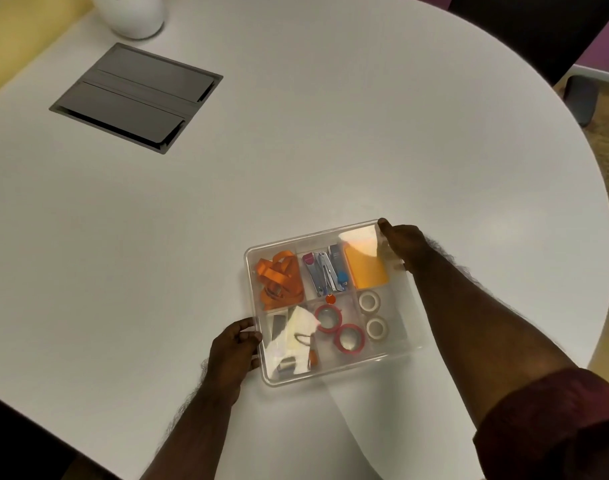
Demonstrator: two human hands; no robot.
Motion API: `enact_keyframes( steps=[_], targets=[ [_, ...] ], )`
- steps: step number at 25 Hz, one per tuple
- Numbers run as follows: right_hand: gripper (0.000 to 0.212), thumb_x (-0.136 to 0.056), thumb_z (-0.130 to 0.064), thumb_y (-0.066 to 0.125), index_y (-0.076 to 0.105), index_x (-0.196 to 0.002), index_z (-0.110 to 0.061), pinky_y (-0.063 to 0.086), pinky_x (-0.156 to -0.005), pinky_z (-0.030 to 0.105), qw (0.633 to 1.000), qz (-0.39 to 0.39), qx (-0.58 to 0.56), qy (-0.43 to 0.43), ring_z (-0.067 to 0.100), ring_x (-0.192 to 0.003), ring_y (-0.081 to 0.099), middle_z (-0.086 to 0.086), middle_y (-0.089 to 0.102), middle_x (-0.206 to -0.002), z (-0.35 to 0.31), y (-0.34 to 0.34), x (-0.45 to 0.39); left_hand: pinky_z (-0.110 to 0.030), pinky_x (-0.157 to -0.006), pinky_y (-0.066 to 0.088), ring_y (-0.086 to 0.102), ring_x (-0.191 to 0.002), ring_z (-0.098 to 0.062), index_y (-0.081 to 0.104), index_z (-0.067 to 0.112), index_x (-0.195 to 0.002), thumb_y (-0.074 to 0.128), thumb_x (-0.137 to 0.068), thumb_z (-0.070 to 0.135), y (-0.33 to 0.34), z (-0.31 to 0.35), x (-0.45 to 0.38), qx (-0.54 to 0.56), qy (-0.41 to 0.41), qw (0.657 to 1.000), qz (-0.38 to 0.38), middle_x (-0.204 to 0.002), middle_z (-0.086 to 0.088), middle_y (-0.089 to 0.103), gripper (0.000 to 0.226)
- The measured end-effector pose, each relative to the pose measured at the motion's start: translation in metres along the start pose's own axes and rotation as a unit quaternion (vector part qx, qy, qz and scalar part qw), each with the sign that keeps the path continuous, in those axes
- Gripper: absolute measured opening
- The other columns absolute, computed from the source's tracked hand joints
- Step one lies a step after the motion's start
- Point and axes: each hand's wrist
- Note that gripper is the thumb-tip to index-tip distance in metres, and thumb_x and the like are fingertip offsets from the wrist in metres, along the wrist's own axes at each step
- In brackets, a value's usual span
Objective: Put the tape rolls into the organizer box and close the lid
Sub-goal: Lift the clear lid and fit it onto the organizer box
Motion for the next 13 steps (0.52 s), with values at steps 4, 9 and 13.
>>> enact_keyframes(
  steps=[4,9,13],
  targets=[
    [0.067,-0.086,-0.061,0.055,0.065,-0.113,0.0,0.05,-0.094,0.049,0.998,-0.016,-0.024,0.055,0.032,-0.095,0.059,0.017,0.064,-0.105,-0.002,-0.002,-0.011,-0.047,-0.078,0.057,0.064,-0.084,-0.028,0.064,0.015,-0.112,0.056,-0.089,-0.001,0.001,0.0,-0.004,-0.015,0.001,1.0,-0.006,-0.093,-0.012,0.068,0.028],
    [0.056,-0.084,-0.059,0.059,0.062,-0.112,-0.011,0.049,-0.098,0.053,0.988,-0.079,-0.079,0.103,0.035,-0.106,0.061,0.021,0.061,-0.123,0.003,-0.009,-0.016,-0.034,-0.063,0.057,0.065,-0.075,-0.023,0.064,0.015,-0.108,0.056,-0.089,-0.003,0.001,0.004,-0.007,-0.016,-0.002,1.0,-0.007,-0.083,-0.008,0.068,0.027],
    [0.06,-0.085,-0.061,0.058,0.06,-0.113,-0.008,0.05,-0.097,0.054,0.989,-0.09,-0.071,0.096,0.038,-0.107,0.061,0.018,0.063,-0.115,0.005,-0.009,-0.019,-0.043,-0.075,0.059,0.066,-0.084,-0.03,0.063,0.014,-0.111,0.056,-0.09,-0.002,0.004,0.005,-0.004,-0.016,-0.001,1.0,-0.001,-0.092,-0.012,0.068,0.027]
  ],
)
Point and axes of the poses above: each hand's wrist, its own x-axis away from the middle knuckle, its own y-axis out of the palm, z = x × y
